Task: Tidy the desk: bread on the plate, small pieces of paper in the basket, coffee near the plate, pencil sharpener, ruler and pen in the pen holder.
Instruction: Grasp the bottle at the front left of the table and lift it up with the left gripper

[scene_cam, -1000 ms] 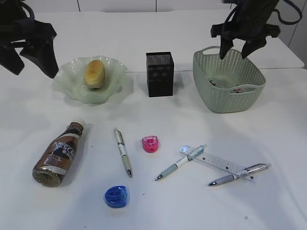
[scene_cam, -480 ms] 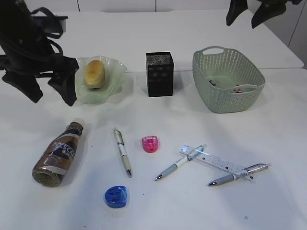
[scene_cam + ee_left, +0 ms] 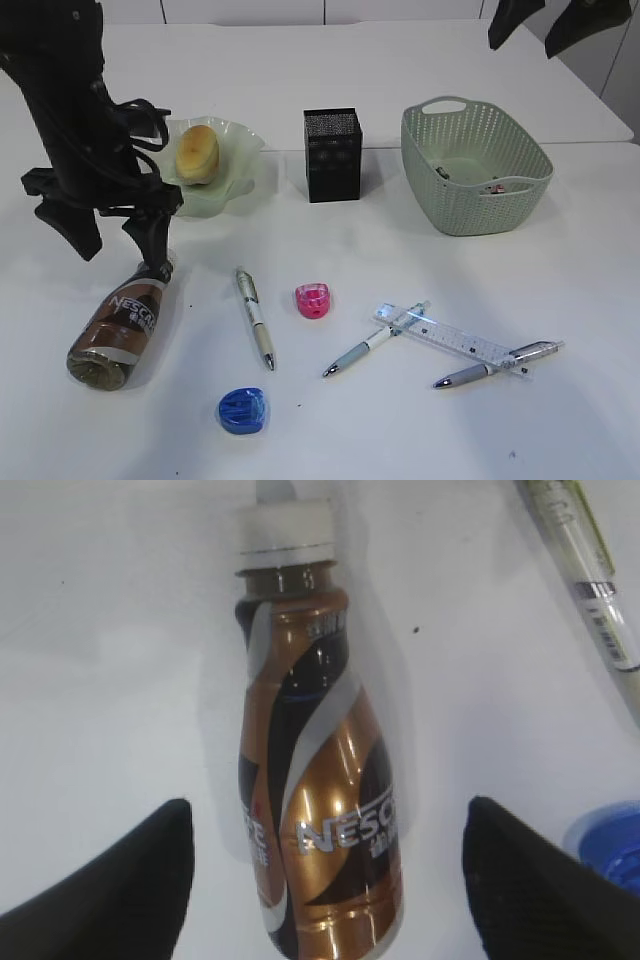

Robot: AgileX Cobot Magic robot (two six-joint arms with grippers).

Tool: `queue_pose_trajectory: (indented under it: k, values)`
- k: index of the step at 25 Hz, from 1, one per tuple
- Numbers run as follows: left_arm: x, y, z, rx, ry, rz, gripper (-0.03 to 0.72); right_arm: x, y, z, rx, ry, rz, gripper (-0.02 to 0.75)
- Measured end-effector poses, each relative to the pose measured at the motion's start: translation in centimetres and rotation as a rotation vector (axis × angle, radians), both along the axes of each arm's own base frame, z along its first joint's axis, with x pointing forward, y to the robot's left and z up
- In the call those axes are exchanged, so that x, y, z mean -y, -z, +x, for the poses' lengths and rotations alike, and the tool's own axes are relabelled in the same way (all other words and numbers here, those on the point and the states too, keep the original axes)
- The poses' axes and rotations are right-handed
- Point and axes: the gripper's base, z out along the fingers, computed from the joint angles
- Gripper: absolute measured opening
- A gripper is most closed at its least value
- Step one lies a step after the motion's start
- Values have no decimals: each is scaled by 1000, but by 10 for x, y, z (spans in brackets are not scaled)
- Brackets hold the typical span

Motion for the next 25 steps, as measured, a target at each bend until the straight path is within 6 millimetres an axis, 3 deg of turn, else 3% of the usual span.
queue_pose_trajectory:
  k: [8,18,25]
  values:
    - [1,28,7,-55,3,27,590,2,5,-31,-60,-2,7,491]
    - [3,45,11,-67,3,31,589,4,-30,-84,12,-11,53,491]
    - [3,64,14,-104,3,43,588,4,-48,-103,68,-18,79,491]
